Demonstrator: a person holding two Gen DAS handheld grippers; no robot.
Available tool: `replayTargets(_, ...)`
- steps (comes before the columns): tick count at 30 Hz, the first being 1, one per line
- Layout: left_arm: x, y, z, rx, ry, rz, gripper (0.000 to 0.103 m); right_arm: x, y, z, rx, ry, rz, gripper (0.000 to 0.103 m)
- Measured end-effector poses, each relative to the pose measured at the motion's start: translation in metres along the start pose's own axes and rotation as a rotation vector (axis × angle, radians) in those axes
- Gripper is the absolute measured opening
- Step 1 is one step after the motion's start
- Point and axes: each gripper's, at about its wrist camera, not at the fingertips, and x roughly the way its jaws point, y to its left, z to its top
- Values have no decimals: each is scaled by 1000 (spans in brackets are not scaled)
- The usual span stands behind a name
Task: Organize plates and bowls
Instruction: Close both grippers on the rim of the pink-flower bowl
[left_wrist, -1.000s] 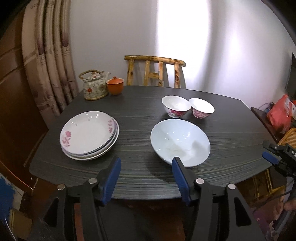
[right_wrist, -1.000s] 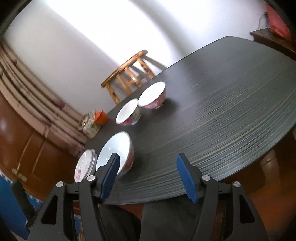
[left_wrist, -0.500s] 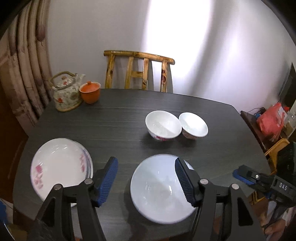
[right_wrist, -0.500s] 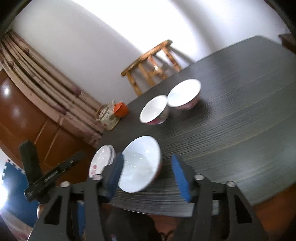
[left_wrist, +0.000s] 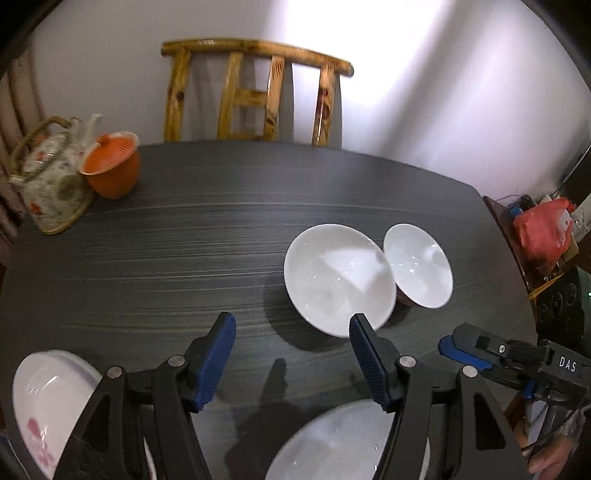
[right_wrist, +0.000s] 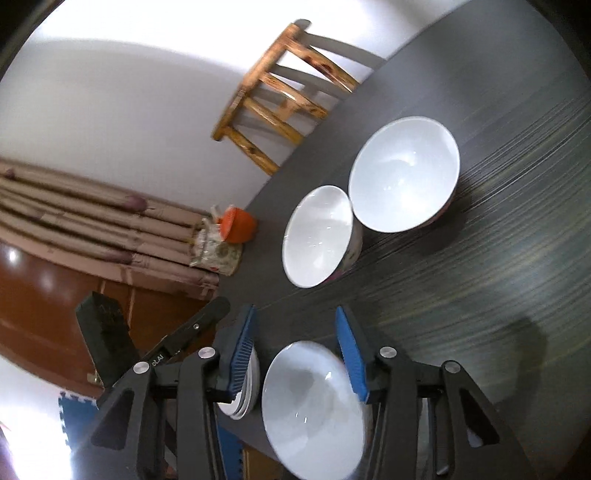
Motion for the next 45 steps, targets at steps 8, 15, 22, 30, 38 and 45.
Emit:
replayTargets(8, 49, 11, 24, -5, 81, -36, 66, 35, -17, 27, 91, 25, -26, 43)
replayTargets(15, 75, 6, 33, 58, 132, -22, 65, 55, -21, 39, 106, 60, -53, 43)
replayTargets(22, 95, 11, 32, 33, 170, -24, 24, 68, -29, 48, 127, 74, -70, 42)
replayTargets(30, 99, 1, 31, 48, 150, 5, 10, 87, -40, 52, 146, 106, -85, 26)
replayTargets(38, 55, 1, 26, -14, 89, -17, 9, 78, -30, 51, 85, 87, -78, 19)
replayTargets(45, 0, -3, 0, -57, 38, -54, 9, 47, -1, 32, 14, 76, -35, 19)
